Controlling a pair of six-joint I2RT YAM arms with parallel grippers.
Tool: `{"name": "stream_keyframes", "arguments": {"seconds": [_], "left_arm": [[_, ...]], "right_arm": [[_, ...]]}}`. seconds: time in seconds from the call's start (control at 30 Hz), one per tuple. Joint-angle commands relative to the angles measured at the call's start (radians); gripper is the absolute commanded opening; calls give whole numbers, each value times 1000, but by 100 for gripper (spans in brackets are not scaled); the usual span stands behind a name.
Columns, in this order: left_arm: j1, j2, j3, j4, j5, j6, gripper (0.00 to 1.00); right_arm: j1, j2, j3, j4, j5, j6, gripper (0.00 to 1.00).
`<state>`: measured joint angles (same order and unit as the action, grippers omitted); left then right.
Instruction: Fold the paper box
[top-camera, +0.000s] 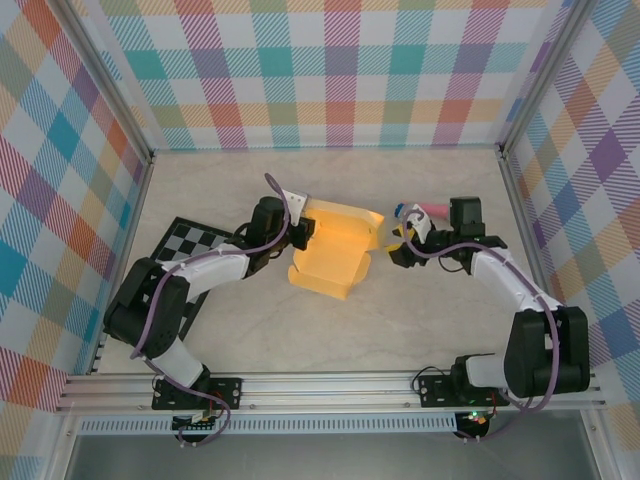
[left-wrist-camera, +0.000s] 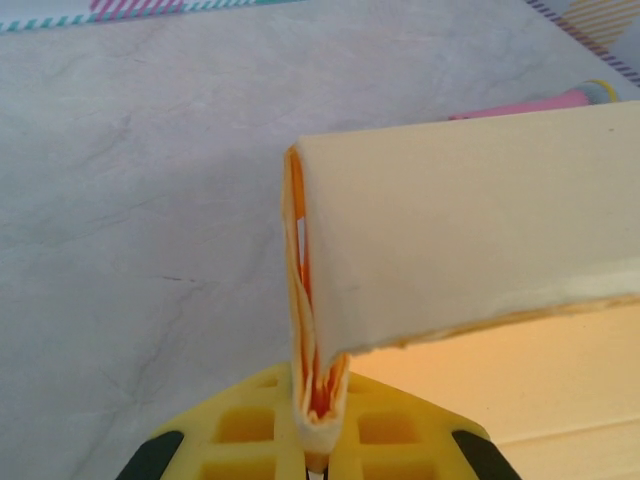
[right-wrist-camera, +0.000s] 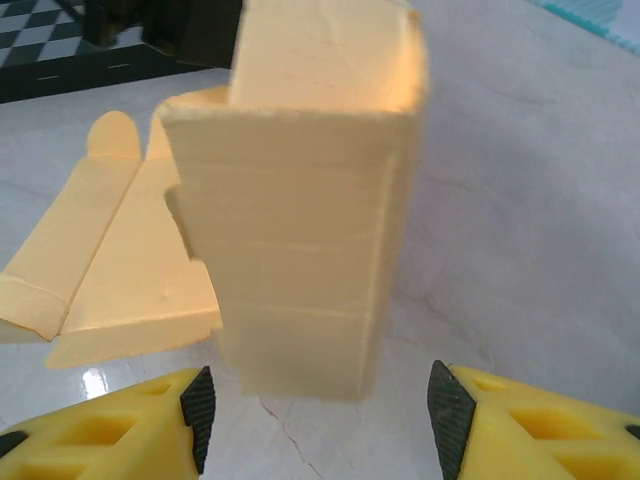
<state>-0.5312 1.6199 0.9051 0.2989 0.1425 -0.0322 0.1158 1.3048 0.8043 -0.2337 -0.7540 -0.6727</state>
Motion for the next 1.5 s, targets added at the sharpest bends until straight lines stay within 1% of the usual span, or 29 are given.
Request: {"name": "stream_keyframes", "arguments": {"seconds": [0.0, 0.1, 0.3, 0.47, 0.57, 0.7, 0.8, 0.9, 1.1, 1.23, 1.33, 1.47], "left_arm": [[8, -19, 16, 20, 116, 21, 0], [8, -11, 17, 38, 146, 16, 0], [8, -3, 26, 31, 134, -11, 0], [9, 3, 13, 49, 123, -45, 0], [7, 7, 13, 50, 113, -55, 0], [5, 8, 19, 21, 56, -63, 0], [2, 13, 29, -8, 7, -88, 0], [2, 21, 27, -8, -37, -138, 0], [-7, 43, 24, 7, -71, -161, 0], [-12, 44, 19, 14, -84, -184, 0], [-17, 45, 16, 7, -105, -192, 0], [-25, 47, 11, -6, -127, -212, 0]], "right_arm": [[44, -51, -14, 23, -67, -68, 61], [97, -42, 6, -30, -29, -99, 59], [141, -44, -4, 12, 4, -81, 54], [151, -38, -14, 73, 11, -8, 50], [151, -38, -29, 125, 26, 46, 50], [162, -30, -33, 191, 97, 186, 50], [204, -38, -46, 247, 199, 280, 51], [240, -28, -57, 294, 257, 351, 53], [305, 41, -57, 349, 342, 414, 51], [349, 86, -38, 368, 416, 450, 52], [376, 124, -17, 376, 508, 499, 53], [405, 174, 2, 403, 660, 567, 53]]}}
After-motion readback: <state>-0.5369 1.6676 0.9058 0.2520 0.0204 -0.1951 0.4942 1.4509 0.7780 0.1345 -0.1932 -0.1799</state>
